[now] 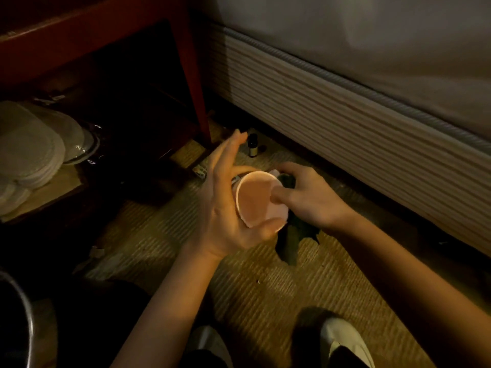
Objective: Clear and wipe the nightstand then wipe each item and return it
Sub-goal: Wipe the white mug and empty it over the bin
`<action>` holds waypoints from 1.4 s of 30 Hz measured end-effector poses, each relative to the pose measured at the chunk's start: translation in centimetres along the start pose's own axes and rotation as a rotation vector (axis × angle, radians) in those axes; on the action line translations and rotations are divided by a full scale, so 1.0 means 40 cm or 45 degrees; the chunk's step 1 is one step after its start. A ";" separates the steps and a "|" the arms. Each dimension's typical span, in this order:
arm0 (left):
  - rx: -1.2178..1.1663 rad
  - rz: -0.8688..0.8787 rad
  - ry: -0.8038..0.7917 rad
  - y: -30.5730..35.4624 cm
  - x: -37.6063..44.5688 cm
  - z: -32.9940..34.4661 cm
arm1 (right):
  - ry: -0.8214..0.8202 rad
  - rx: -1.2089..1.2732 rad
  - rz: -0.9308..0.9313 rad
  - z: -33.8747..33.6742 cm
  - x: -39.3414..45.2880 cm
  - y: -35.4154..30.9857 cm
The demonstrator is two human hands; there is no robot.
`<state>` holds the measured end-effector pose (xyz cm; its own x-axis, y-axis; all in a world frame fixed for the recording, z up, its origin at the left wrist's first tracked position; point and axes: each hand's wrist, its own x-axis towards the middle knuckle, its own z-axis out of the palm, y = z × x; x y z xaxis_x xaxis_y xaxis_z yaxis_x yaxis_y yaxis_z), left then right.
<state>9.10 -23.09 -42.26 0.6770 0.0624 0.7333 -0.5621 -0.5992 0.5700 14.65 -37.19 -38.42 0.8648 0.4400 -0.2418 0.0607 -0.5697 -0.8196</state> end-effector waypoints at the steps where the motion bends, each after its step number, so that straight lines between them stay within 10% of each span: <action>1: -0.115 -0.118 0.072 0.001 -0.007 0.009 | 0.015 -0.009 -0.008 0.000 0.001 -0.002; 8: -1.027 -1.624 0.420 0.018 -0.016 0.038 | 0.238 -0.044 -0.198 -0.004 -0.017 -0.018; 22: -1.474 -1.858 0.127 -0.002 0.040 -0.036 | 0.361 0.235 -0.298 -0.020 -0.038 -0.051; 33: -1.720 -1.609 0.066 -0.012 0.020 -0.049 | 0.187 0.410 -0.330 -0.029 -0.039 -0.057; 42: -1.530 -1.724 0.399 0.040 0.079 -0.165 | -0.036 0.412 -0.516 -0.012 -0.005 -0.195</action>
<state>7.20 -18.61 -36.58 0.8774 0.1733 -0.4473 0.1381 0.8018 0.5815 14.22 -33.17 -31.75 0.7896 0.6022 0.1179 0.2268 -0.1079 -0.9679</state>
